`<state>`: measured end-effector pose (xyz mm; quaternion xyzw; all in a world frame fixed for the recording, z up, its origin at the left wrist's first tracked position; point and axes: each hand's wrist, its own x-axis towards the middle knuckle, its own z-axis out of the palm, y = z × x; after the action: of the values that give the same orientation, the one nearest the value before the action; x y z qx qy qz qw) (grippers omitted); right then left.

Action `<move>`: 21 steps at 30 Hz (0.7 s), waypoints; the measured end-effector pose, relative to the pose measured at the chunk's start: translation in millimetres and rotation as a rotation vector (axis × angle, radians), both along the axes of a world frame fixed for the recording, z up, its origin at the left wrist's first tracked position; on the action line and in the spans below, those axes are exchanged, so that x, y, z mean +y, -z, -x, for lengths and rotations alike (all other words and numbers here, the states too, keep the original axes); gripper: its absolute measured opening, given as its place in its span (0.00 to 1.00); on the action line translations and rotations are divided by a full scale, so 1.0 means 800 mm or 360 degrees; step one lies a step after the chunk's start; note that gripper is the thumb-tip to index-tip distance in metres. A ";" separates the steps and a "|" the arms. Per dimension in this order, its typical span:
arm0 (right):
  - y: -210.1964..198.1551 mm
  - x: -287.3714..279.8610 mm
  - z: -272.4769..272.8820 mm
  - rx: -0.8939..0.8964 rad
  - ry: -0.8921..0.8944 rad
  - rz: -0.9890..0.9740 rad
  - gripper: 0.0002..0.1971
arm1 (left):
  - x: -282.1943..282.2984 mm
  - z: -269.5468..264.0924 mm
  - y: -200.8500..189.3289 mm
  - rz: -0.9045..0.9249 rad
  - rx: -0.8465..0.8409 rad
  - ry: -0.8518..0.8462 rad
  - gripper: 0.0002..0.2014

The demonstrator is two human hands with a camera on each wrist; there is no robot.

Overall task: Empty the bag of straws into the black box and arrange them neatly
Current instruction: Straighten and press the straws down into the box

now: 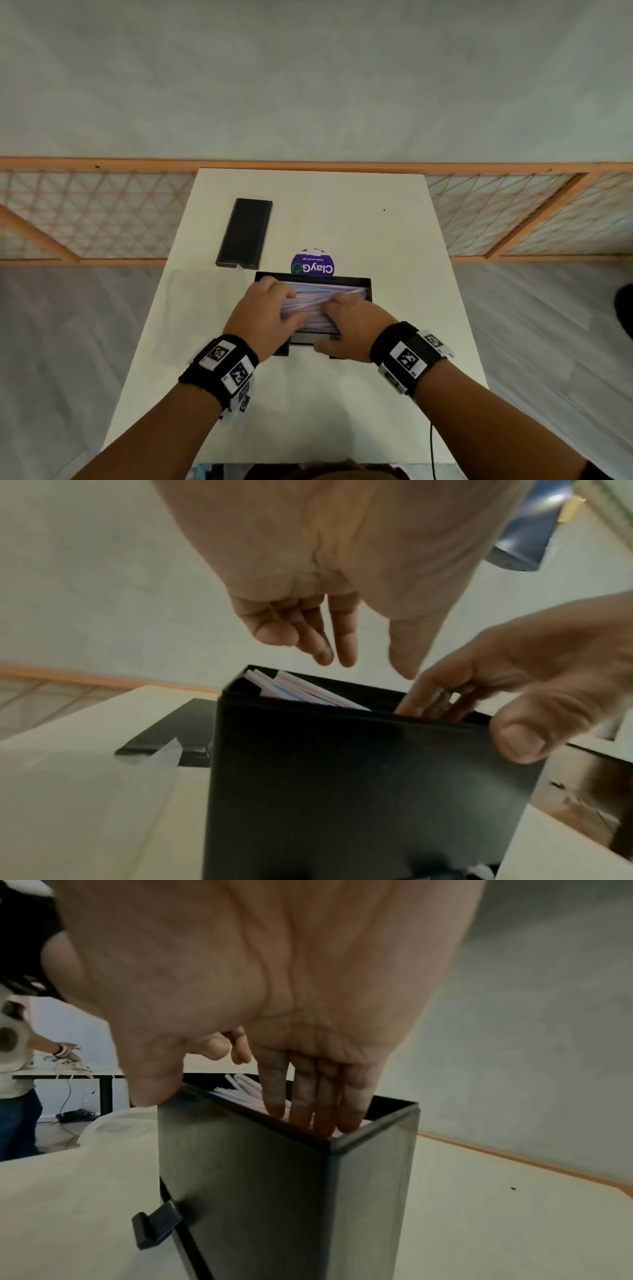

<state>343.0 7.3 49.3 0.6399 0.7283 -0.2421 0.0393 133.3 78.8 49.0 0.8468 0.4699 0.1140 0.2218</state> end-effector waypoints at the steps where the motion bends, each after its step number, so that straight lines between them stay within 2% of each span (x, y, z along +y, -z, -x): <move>1: 0.000 0.003 0.002 -0.0007 -0.0018 0.0000 0.38 | -0.001 0.000 -0.001 -0.0043 0.0025 0.0113 0.21; 5: 0.012 0.019 0.016 -0.0035 0.0011 0.0132 0.50 | 0.001 0.004 0.002 -0.0111 0.0170 0.0337 0.30; 9: 0.015 0.033 0.023 -0.0013 0.0060 0.0276 0.41 | 0.004 0.005 0.013 -0.0077 0.0208 0.0369 0.32; 12: 0.018 0.039 0.023 0.0014 0.0037 0.0307 0.38 | 0.007 0.003 0.023 0.0008 0.0243 0.0366 0.38; 15: 0.022 0.037 0.023 0.0154 0.0049 0.0282 0.39 | 0.012 0.001 0.033 -0.0028 0.0252 0.0384 0.41; 21: 0.029 0.046 0.023 0.0316 0.0225 0.0435 0.40 | 0.010 -0.005 0.039 0.0011 0.0238 0.0374 0.36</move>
<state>324.6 43.9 25.9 0.6512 0.6420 -0.4029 0.0366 137.0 86.7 17.5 0.9014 0.3830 0.0223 0.2009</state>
